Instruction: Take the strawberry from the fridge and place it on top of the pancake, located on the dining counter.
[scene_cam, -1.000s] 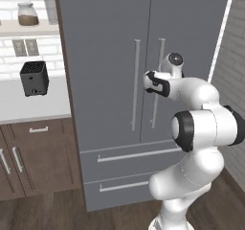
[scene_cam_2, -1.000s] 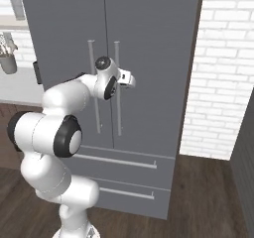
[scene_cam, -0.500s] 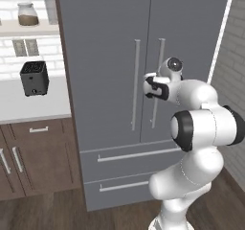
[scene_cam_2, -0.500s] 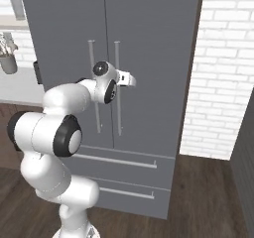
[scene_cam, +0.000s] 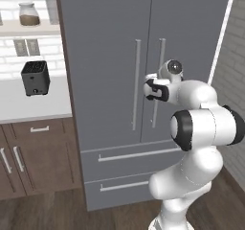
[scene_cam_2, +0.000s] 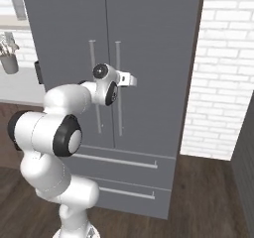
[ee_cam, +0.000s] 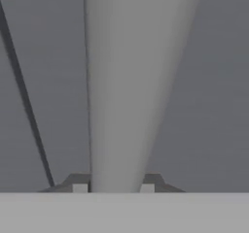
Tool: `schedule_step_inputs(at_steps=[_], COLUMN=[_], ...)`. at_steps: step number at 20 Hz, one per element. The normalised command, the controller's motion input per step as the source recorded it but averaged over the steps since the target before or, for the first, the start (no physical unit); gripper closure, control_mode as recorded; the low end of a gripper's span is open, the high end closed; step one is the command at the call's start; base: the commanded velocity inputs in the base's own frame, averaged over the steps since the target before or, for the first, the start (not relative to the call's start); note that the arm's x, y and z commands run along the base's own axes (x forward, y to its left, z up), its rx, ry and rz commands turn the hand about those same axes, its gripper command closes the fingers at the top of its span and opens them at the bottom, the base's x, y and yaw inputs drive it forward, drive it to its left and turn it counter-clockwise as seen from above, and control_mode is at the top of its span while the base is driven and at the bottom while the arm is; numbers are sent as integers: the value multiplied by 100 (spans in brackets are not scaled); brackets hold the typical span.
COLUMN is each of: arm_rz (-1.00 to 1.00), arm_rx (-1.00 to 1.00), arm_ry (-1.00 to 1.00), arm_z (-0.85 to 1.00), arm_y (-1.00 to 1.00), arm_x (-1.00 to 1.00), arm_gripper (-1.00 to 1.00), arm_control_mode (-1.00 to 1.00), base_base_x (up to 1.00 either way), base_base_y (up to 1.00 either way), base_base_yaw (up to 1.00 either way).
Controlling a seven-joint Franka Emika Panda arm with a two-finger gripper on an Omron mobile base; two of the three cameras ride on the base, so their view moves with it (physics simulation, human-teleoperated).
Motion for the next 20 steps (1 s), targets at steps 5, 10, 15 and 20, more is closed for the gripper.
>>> schedule_step_inputs(at_steps=[5, 10, 15, 20], arm_rz=[-2, -6, -6, -6], arm_rx=[0, 0, 0, 0], arm_ry=[0, 0, 0, 0], arm_z=[-11, -9, -16, -13], arm_y=[-100, -100, -100, -100], arm_x=[-33, -53, -62, -56], arm_gripper=[100, 100, 100, 100], arm_control_mode=[-100, -100, -100, -100], base_base_x=[0, 0, 0, 0], base_base_y=[0, 0, 0, 0], base_base_yaw=[0, 0, 0, 0])
